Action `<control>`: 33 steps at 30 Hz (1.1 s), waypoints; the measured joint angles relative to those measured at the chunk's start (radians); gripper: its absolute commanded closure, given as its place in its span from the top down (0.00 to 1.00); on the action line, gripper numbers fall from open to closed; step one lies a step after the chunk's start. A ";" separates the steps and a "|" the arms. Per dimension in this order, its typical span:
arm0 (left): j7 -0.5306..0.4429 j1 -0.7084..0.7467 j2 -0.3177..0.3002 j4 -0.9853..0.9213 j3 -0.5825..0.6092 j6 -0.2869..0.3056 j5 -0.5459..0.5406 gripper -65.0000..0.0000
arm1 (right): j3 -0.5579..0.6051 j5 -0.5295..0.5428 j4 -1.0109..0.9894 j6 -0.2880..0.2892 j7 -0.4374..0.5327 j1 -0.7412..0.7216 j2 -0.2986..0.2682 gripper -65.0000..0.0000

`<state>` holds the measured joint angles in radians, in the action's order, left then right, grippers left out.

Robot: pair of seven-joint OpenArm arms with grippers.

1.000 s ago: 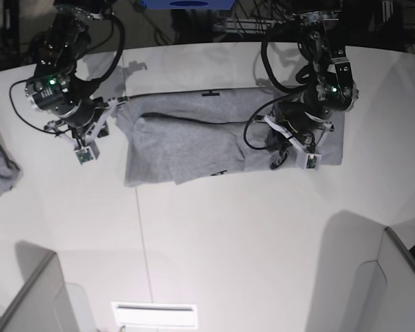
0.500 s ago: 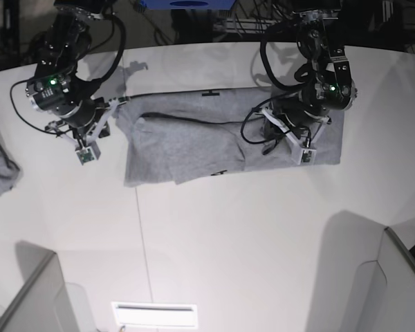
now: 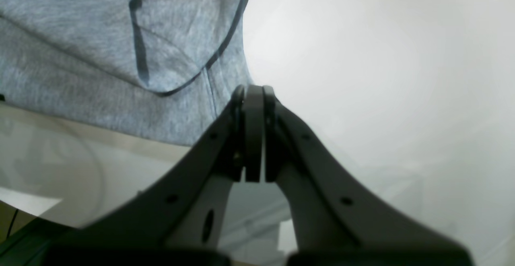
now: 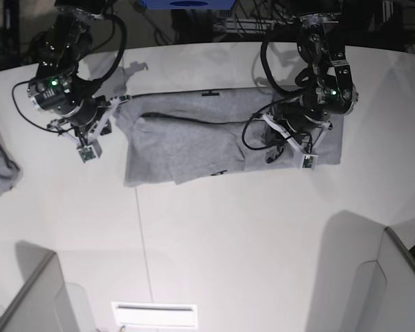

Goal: Fold the T-shirt properly
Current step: 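Grasp the strip end with the left gripper and fold it inward toward the middle, then release the left gripper and grasp the other strip end with the right gripper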

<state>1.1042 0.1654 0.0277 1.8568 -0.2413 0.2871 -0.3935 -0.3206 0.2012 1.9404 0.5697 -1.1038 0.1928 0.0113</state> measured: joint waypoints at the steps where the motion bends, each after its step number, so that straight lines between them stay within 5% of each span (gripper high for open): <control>1: 0.000 0.000 0.000 0.000 0.001 0.000 0.000 0.00 | 0.000 0.000 0.000 0.000 0.000 0.000 0.000 0.00; 5: 0.000 0.001 0.000 0.000 0.003 0.000 0.000 0.02 | 0.000 0.000 0.000 0.000 0.000 -0.001 0.000 0.00; 12: 0.006 -0.016 0.000 -0.003 0.008 0.000 0.000 0.54 | 0.000 0.000 0.000 0.000 0.000 -0.003 0.000 0.00; 16: 0.001 -0.032 0.024 -0.041 0.008 -0.002 0.004 0.70 | 0.000 0.000 0.000 0.000 0.000 -0.004 0.000 0.00; 27: 0.005 -0.037 0.050 -0.079 0.237 0.000 0.000 0.70 | 0.000 0.000 0.000 0.000 0.000 -0.006 0.000 0.00; 31: 0.008 -0.013 0.046 -0.001 0.208 -0.002 -0.001 0.68 | -0.004 0.000 -0.001 0.000 -0.005 -0.015 0.000 0.00; 33: 0.001 0.026 0.047 0.077 0.137 0.000 -0.008 0.55 | -0.008 0.000 -0.001 0.000 -0.007 -0.035 -0.003 0.00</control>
<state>1.1053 0.1909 0.0742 1.9339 -0.1040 0.2874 -0.4015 -0.3283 0.2008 1.9396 0.5697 -1.1107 0.1574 0.0086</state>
